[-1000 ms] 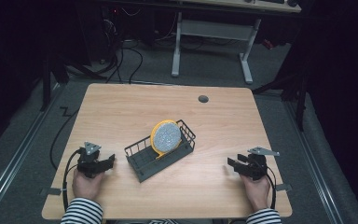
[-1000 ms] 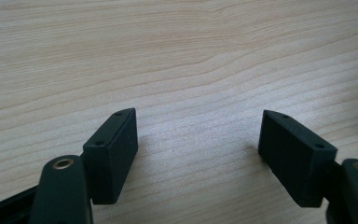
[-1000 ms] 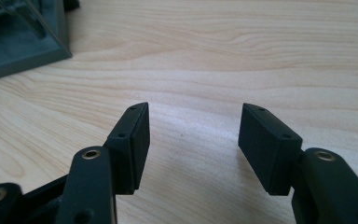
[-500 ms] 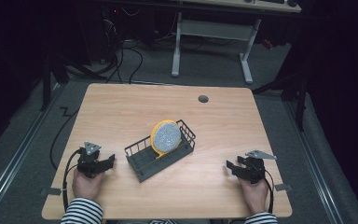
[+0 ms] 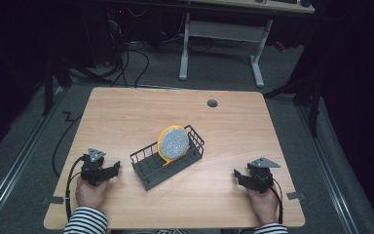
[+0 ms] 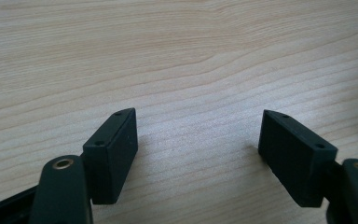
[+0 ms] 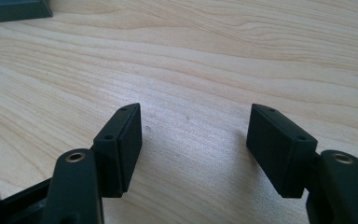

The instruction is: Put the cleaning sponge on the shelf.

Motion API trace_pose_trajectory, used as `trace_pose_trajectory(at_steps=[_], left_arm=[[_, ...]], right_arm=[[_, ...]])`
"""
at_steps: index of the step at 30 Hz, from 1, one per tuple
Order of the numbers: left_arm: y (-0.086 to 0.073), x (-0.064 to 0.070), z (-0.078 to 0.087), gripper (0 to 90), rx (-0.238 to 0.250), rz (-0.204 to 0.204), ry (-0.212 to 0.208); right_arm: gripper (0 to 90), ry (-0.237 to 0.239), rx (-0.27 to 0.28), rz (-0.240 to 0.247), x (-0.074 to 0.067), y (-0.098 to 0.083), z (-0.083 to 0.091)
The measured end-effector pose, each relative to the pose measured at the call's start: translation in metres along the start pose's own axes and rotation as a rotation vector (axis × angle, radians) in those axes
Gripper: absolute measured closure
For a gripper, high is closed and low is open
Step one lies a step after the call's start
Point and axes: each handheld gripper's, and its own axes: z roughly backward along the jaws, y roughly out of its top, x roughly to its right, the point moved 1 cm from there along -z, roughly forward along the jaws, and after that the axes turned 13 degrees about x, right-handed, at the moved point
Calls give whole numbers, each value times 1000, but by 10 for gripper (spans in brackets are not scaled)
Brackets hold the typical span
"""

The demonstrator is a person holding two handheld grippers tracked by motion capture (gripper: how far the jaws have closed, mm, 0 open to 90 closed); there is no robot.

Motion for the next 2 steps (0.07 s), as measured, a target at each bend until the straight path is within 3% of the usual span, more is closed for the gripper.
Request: trace_pose_trajectory(at_steps=[2], left_arm=[[0, 1, 0, 287, 2, 1, 1]], right_arm=[[356, 1, 0, -2, 0, 0, 0]])
